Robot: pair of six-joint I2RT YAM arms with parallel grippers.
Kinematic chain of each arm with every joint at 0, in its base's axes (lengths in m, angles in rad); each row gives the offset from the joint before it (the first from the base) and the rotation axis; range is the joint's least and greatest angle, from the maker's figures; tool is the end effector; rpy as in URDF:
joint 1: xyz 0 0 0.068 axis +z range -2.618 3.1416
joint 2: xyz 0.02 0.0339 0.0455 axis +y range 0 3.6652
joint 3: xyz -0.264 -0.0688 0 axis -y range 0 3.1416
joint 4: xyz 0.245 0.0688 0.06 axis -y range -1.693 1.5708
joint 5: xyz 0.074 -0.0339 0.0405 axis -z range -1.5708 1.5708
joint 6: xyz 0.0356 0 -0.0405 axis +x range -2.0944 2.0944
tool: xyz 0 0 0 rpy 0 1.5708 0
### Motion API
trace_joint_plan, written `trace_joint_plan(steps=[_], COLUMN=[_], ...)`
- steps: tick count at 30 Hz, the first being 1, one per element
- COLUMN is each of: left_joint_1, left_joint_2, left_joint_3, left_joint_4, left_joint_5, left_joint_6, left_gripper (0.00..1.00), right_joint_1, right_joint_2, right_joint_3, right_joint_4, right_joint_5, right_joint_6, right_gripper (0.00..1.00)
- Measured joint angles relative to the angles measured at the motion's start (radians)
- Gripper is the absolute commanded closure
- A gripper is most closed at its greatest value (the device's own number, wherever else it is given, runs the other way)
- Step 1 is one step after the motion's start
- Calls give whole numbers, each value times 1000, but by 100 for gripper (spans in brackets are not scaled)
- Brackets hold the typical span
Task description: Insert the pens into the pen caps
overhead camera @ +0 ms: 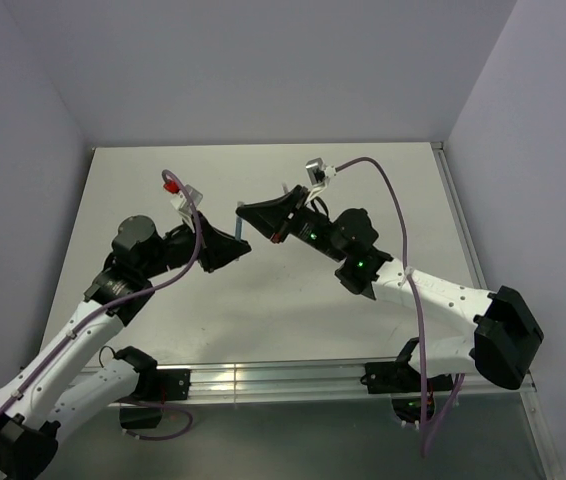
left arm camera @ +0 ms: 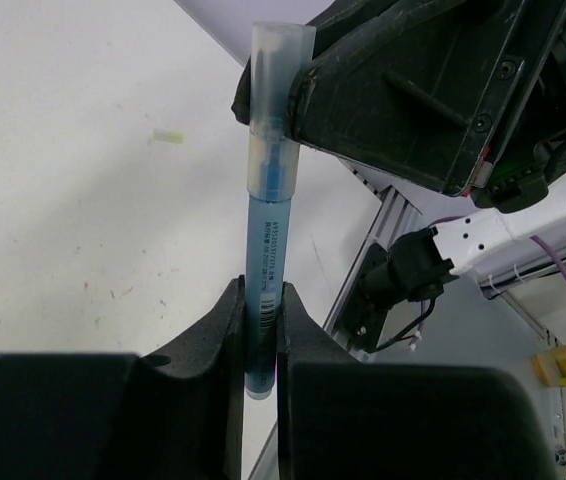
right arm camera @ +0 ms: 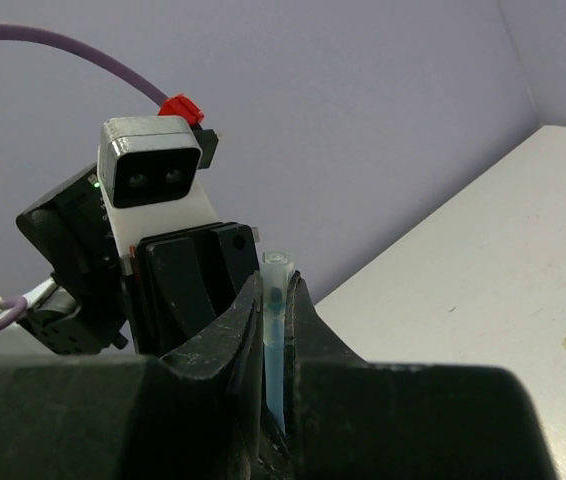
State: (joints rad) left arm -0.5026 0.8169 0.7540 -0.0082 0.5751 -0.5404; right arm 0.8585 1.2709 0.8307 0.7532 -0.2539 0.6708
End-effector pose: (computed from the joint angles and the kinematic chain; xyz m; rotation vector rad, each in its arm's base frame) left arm 0.1582 -0.1091 0.3431 0.4424 1.7335 -1.2425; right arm 0.1843 0.2272 0.3490 -0.3743 1.3656 1.4557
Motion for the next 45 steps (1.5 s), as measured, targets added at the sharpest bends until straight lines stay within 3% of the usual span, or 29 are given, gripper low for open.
trace_joint_plan(steps=[9, 20, 45], left_joint_1=[-18, -75, -87], left_joint_2=[101, 129, 165], left_joint_3=[23, 47, 53], left_joint_4=[123, 132, 114], left_joint_5=[-3, -101, -116], left_joint_6=[-40, -2, 58], left_gripper=[100, 100, 100], right_joint_1=[-85, -111, -110], right_joint_2=[-12, -14, -59], right_joint_3=[13, 32, 19], right_joint_4=[-23, -43, -147], right_joint_5=[-59, -92, -57], right_joint_6=[48, 41, -66], right_gripper=[100, 100, 100])
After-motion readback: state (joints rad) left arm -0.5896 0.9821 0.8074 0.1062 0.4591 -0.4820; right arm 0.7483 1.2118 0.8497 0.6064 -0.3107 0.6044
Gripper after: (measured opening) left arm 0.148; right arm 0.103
